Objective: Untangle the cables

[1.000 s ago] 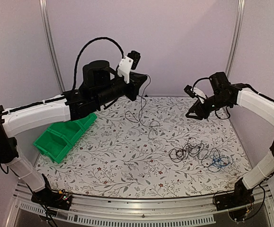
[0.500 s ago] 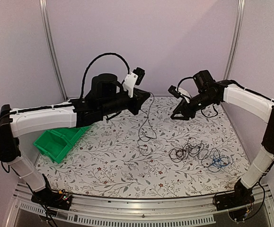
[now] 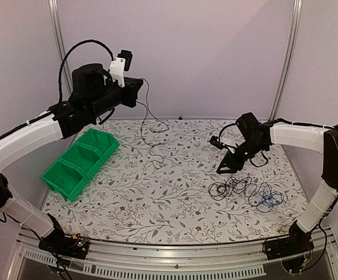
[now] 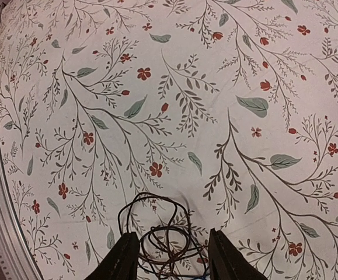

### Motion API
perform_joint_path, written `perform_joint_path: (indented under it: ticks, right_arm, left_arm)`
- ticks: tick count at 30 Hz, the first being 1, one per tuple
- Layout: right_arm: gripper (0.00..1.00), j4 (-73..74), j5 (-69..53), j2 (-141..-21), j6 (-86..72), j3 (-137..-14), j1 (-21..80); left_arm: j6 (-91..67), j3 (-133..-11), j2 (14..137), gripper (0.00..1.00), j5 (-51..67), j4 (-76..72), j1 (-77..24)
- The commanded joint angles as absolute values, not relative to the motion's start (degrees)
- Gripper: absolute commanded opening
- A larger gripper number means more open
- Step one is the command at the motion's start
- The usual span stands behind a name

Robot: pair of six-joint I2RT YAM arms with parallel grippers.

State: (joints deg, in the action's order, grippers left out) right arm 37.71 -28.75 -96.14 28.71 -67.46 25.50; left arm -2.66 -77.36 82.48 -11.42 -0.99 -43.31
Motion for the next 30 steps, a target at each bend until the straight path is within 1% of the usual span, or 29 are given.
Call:
perform_joint_path:
  ticks: [1,10,15,27,30]
  right_arm:
    - [0.44,34.24,-26.61,-97.37,30.1,-65.21,25.4]
    - [0.42,30.7,-27.42,-99.8,25.96,-58.82,25.4]
    - [0.42,29.04,-26.76,-98.73,24.53,-56.89,25.43]
    - [0.4,22.69,-25.91,-97.3,19.93,-48.42,25.31]
    - [0.4,21.27,-23.95,-97.12,19.82,-47.38,25.17]
  left_arm:
    - [-4.22,-80.97,80.46,0.0,-13.84,3.46,-38.65]
    - [-4.4,-83.81,80.31,0.0,-17.33,4.13,-30.44]
    - [-8.54,-87.88,83.42,0.0,-17.6,8.93,-25.89]
    - [-5.94,-95.12,89.49,0.0,-16.28,9.19,-21.26]
    - [-4.94,-95.94,90.07,0.0,-16.31,9.74,-20.34]
